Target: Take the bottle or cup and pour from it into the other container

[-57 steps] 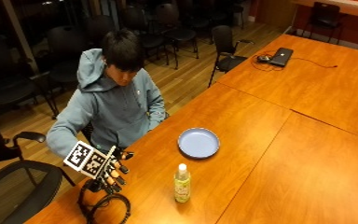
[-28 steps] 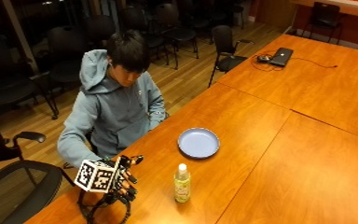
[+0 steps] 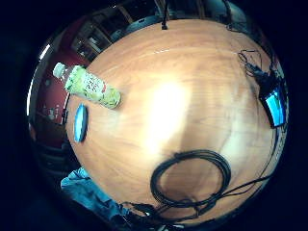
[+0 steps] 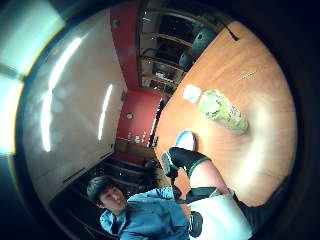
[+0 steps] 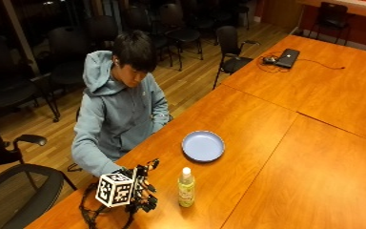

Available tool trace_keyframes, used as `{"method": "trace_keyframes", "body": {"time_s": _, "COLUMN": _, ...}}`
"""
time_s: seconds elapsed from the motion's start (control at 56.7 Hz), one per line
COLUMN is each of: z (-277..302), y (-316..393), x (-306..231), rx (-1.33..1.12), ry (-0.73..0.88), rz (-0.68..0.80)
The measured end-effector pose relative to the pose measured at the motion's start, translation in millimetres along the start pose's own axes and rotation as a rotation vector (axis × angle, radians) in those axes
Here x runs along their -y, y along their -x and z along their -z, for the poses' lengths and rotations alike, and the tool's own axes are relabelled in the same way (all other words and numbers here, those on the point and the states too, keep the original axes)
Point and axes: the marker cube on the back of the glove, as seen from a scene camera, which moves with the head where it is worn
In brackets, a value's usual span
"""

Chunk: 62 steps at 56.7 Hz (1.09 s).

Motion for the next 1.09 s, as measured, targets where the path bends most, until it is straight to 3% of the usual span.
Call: {"method": "trace_keyframes", "body": {"time_s": 1.094, "z": -138, "y": 16, "x": 55, "rx": 0.336, "ry": 0.025, "rz": -0.010}}
